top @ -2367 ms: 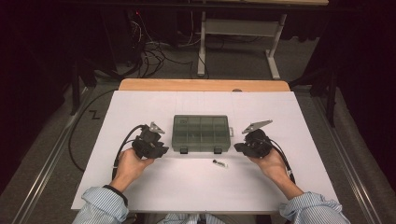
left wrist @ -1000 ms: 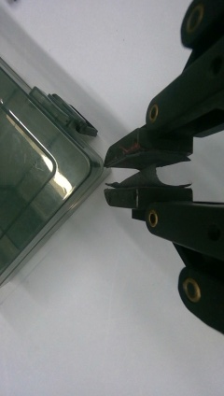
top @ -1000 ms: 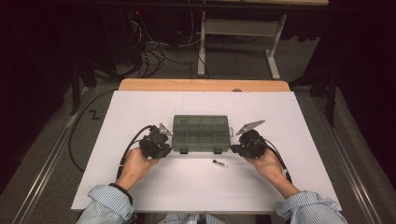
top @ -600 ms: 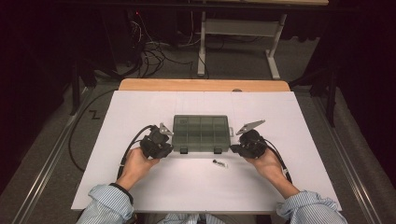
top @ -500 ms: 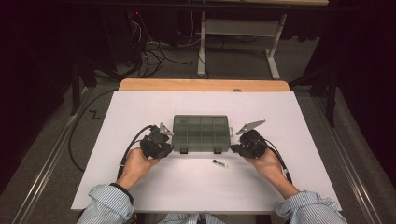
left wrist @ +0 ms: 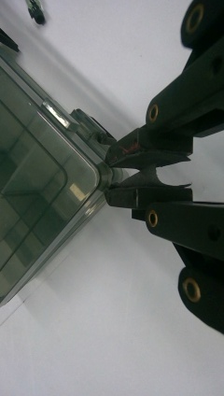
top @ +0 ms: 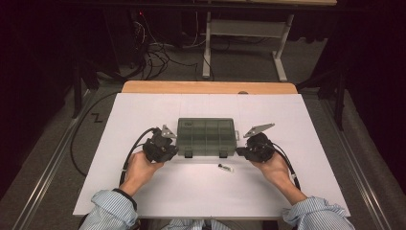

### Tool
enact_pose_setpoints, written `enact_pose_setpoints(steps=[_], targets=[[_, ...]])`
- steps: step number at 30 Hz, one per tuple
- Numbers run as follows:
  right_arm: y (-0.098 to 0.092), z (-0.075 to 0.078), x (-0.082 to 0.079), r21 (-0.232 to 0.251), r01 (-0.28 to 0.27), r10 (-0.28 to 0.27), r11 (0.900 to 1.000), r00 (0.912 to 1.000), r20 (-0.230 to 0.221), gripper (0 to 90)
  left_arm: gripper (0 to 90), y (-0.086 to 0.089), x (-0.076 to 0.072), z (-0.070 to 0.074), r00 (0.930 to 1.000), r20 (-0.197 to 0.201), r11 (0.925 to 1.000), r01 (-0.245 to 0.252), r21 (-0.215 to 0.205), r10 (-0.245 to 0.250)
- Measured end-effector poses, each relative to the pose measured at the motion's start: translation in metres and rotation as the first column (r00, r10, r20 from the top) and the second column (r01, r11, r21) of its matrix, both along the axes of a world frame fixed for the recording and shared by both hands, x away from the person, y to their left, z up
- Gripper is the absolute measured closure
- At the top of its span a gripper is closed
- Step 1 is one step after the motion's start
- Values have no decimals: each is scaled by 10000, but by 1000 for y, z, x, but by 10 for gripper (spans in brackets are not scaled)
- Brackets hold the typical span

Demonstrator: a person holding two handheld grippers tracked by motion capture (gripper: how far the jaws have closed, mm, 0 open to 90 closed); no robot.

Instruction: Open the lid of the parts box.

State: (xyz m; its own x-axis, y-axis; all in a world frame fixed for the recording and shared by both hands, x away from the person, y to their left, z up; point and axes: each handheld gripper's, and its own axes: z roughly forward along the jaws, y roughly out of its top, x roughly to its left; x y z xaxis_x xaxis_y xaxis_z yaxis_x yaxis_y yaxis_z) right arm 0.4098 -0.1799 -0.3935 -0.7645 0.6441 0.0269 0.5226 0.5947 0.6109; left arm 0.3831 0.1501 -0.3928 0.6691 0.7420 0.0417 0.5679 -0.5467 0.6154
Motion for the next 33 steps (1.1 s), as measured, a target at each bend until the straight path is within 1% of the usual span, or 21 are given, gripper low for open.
enact_pose_setpoints(steps=[4,5,6,7,10,11,12,13,14,16,17,19,23,24,29,33], targets=[[1,1,0,101,-56,54,9999,9999,140,894,770,0,0,1,9999,101,10000,-60,-27,60],[1,2,-1,180,5,-8,9998,9998,186,891,730,-1,0,1,9998,132,9999,-113,-40,113],[1,2,-1,180,5,-8,9998,9998,186,891,730,-2,0,1,9998,124,9999,-165,2,165],[0,3,-1,214,22,-26,9998,9998,197,888,710,-3,0,1,9997,159,9998,-196,54,195],[-1,5,-1,346,62,-70,9994,9996,257,886,646,-8,0,2,9987,424,9989,-295,371,279],[-1,6,-1,427,87,-101,9990,9995,312,883,600,-10,0,3,9981,522,9984,-358,444,334],[-1,6,-1,427,87,-101,9990,9995,312,883,600,-12,1,4,9971,642,9980,-435,467,404],[-1,7,-1,471,124,-138,9988,9994,305,882,582,-13,1,5,9964,735,9974,-456,557,415],[-2,9,-1,533,115,-135,9985,9992,373,881,544,-15,2,6,9956,823,9971,-494,578,446],[-2,10,-1,609,131,-154,9981,9992,380,880,515,-18,2,7,9943,963,9961,-524,705,454],[-2,10,-1,609,131,-154,9981,9992,380,880,515,-20,3,8,9933,1056,9953,-555,790,470],[-3,13,0,728,156,-187,9972,9990,417,875,474,-22,3,9,9909,1237,9944,-631,842,524],[-4,12,0,781,215,-245,9967,9990,381,858,465,-24,2,12,9869,1506,9943,-706,793,581],[-4,11,0,777,270,-295,9966,9991,306,852,464,-24,2,13,9859,1569,9946,-714,754,589],[-4,8,3,795,418,-439,9960,9987,240,830,461,-22,3,17,9844,1640,9957,-732,559,632],[-3,9,7,940,709,-724,9930,9973,119,807,462,-19,5,21,9834,1664,9967,-772,248,721]])
